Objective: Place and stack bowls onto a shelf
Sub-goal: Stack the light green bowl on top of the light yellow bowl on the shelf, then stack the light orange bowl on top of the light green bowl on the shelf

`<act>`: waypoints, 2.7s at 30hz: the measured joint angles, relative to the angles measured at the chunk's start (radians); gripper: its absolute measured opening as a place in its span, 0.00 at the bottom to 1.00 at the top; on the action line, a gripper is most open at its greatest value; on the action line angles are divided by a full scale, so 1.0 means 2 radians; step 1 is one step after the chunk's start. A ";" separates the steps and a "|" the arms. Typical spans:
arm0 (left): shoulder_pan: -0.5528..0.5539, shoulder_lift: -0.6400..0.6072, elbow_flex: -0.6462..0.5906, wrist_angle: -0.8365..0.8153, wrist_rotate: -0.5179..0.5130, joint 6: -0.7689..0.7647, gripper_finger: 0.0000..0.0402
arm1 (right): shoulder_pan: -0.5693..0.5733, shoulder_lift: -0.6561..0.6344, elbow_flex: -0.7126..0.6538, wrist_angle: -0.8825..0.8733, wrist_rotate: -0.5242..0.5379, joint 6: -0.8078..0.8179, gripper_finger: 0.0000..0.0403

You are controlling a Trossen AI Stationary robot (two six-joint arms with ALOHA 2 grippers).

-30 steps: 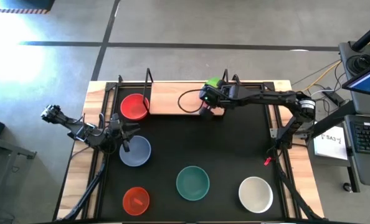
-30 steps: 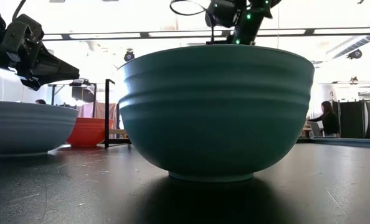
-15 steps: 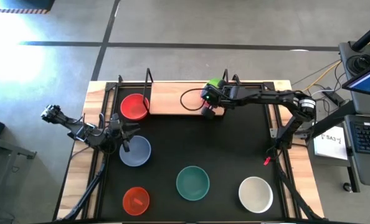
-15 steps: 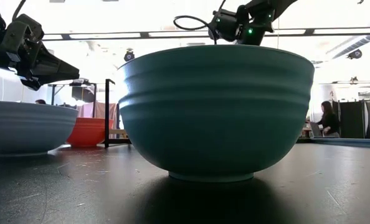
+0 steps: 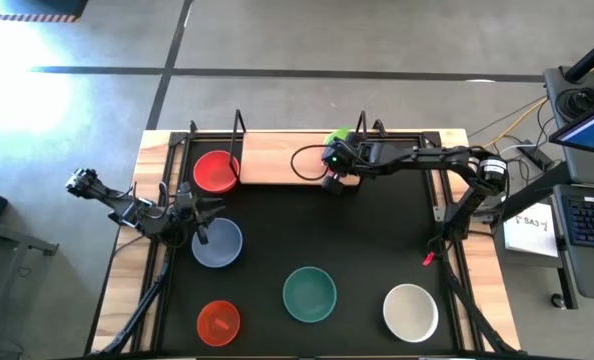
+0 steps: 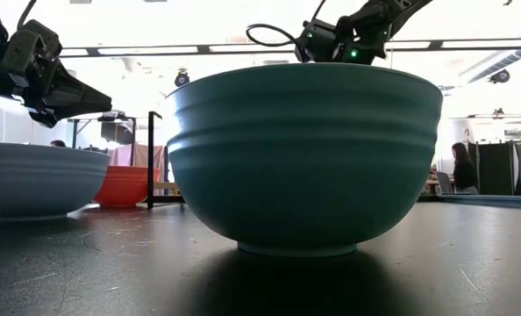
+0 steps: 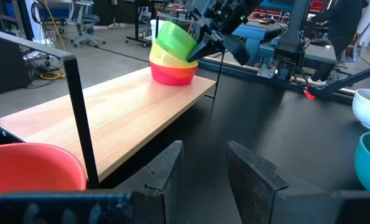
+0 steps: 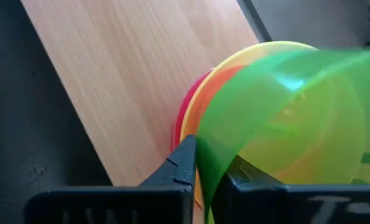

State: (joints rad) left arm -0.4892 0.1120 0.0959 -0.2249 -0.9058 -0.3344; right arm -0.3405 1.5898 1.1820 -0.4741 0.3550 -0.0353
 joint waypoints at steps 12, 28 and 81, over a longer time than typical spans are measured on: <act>0.000 0.000 0.000 0.000 0.000 0.000 0.26 | 0.004 0.000 0.067 -0.090 -0.024 0.043 0.29; 0.000 0.000 0.000 0.000 0.000 0.000 0.26 | 0.082 -0.009 0.129 -0.155 -0.217 0.129 0.25; 0.002 0.279 0.049 0.255 0.119 -0.147 0.26 | 0.302 -0.013 0.129 -0.241 -0.189 0.219 0.24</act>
State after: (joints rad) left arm -0.4862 0.6705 0.1934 0.2859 -0.6672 -0.6286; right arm 0.2642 1.5631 1.4391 -0.9563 -0.0223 0.4026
